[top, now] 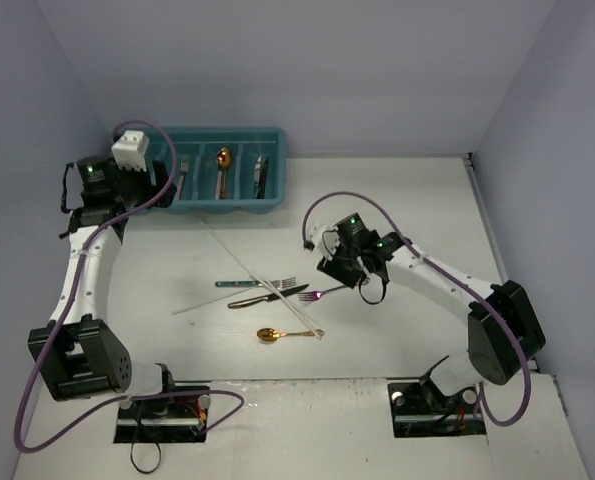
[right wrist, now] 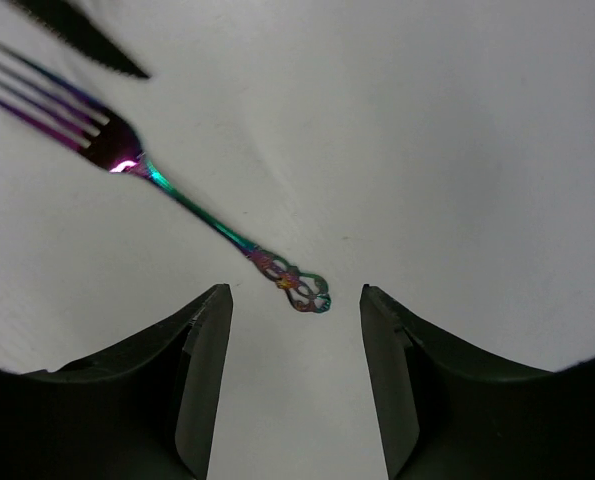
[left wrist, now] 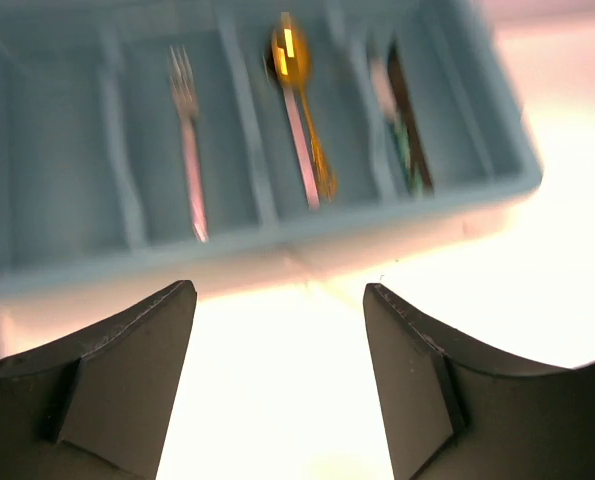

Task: Sort the eating utensils into containers

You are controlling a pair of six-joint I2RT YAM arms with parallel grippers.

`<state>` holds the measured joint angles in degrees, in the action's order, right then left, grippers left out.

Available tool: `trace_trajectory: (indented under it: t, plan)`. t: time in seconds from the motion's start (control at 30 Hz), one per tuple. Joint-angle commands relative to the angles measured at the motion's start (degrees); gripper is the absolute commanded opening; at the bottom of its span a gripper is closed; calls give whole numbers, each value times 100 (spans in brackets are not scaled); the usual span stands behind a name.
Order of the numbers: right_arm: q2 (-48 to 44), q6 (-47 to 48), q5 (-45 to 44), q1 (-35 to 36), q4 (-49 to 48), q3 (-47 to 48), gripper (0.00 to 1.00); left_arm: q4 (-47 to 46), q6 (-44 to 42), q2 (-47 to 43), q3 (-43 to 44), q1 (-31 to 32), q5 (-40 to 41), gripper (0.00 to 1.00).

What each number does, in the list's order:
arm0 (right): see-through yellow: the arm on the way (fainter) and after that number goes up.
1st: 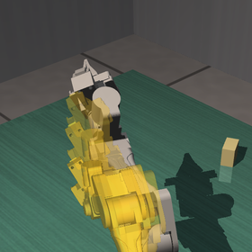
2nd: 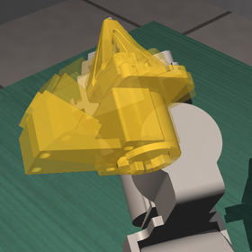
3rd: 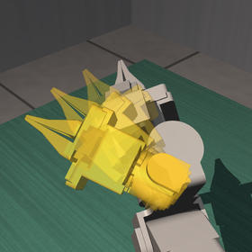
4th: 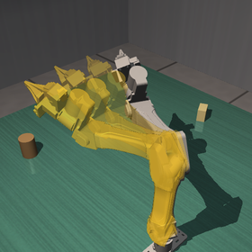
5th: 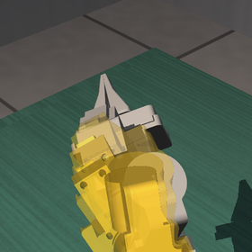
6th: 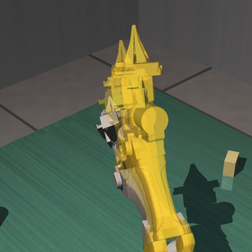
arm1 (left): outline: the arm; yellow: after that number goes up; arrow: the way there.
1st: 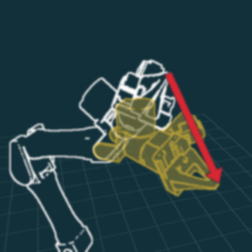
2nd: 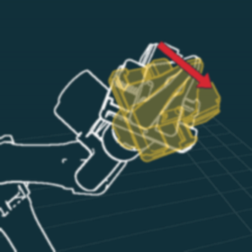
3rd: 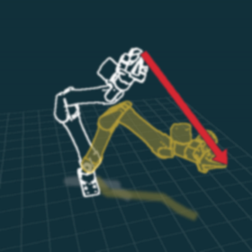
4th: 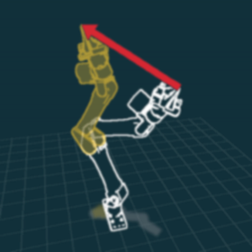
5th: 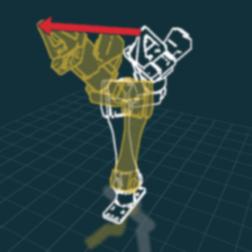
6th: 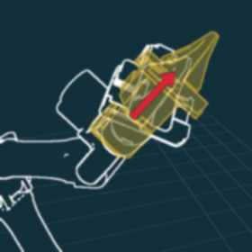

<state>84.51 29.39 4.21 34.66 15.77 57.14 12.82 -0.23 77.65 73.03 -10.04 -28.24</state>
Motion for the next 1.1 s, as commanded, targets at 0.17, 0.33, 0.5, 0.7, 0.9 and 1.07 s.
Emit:
trace_trajectory:
  t: [0.17, 0.33, 0.5, 0.7, 0.9, 1.07]
  plan:
    - [154, 3029, 538, 234, 708, 0, 47, 405, 357, -154, -606, 29, -859, 65]
    - [524, 4076, 1061, 248, 1179, 345, 45, 341, 303, -314, -898, 141, -1014, 65]
    - [950, 4682, 1431, 342, 1675, 649, 47, 264, 237, -558, -1044, 206, -986, 65]
    - [1517, 5071, 1624, 357, 2100, 1049, 45, 283, 348, -696, -1140, 214, -946, 66]
    - [2082, 5241, 1893, 249, 2387, 1454, 44, 300, 495, -873, -1261, 219, -908, 66]
    - [2469, 5249, 2024, 224, 2564, 1719, 38, 366, 498, -936, -1290, 222, -839, 66]
